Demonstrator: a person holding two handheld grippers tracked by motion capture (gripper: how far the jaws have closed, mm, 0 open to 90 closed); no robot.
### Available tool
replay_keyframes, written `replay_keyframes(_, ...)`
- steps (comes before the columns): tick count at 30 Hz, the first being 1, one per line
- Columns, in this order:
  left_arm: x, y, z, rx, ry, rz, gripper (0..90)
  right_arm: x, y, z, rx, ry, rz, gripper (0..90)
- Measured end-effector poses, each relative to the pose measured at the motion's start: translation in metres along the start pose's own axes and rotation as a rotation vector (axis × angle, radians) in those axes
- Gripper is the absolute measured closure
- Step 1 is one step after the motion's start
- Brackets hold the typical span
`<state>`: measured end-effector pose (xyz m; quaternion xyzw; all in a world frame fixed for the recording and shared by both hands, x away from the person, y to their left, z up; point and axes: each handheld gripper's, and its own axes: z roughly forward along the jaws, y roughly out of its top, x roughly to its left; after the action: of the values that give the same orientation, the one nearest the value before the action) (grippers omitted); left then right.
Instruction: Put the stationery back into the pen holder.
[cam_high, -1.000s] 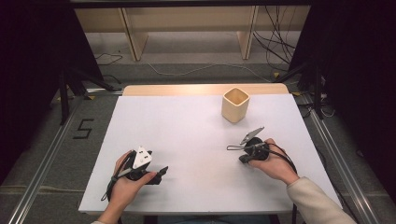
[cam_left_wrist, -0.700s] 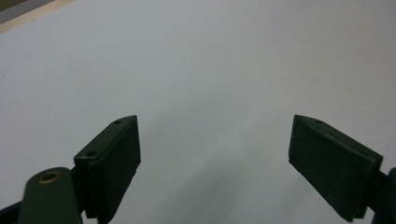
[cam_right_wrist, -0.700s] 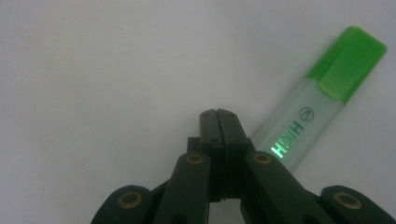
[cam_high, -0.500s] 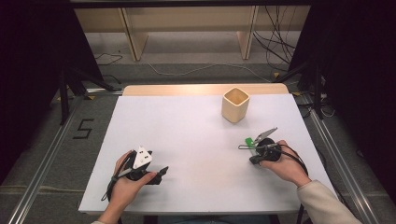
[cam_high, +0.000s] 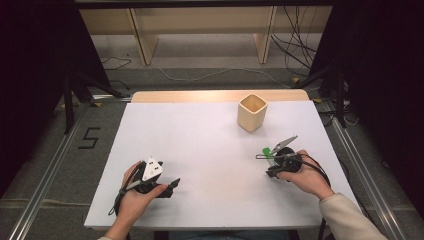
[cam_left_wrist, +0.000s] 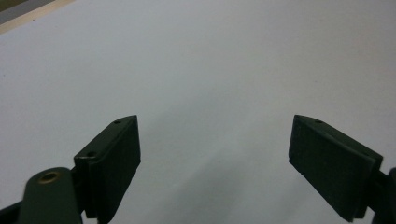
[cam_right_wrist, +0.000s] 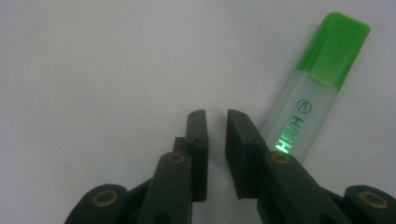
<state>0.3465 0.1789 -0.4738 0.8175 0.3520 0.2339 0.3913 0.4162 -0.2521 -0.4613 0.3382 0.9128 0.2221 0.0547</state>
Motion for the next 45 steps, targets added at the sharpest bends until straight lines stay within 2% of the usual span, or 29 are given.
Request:
replay_keyframes(8,0.0,0.0,0.0,-0.002,0.0,0.0,16.7,0.002,0.005,-0.01,0.0,0.002,0.016,64.4)
replay_keyframes(14,-0.001,0.0,0.0,-0.002,-0.003,0.0,16.7,0.001,0.009,-0.018,-0.012,-0.033,0.019,55.0)
replay_keyframes(20,-0.001,0.0,0.001,-0.001,-0.003,-0.001,16.7,-0.003,0.013,-0.023,-0.008,-0.062,0.049,45.3)
replay_keyframes(25,-0.001,0.0,0.001,0.0,-0.003,0.005,16.7,-0.007,0.017,-0.022,0.019,-0.084,0.071,40.5)
replay_keyframes(43,-0.001,0.0,0.002,0.002,-0.006,0.005,16.7,-0.019,0.028,-0.014,0.123,-0.141,0.161,42.5)
replay_keyframes(45,-0.001,0.0,0.002,0.003,-0.006,0.005,16.7,-0.019,0.031,-0.013,0.138,-0.145,0.183,43.1)
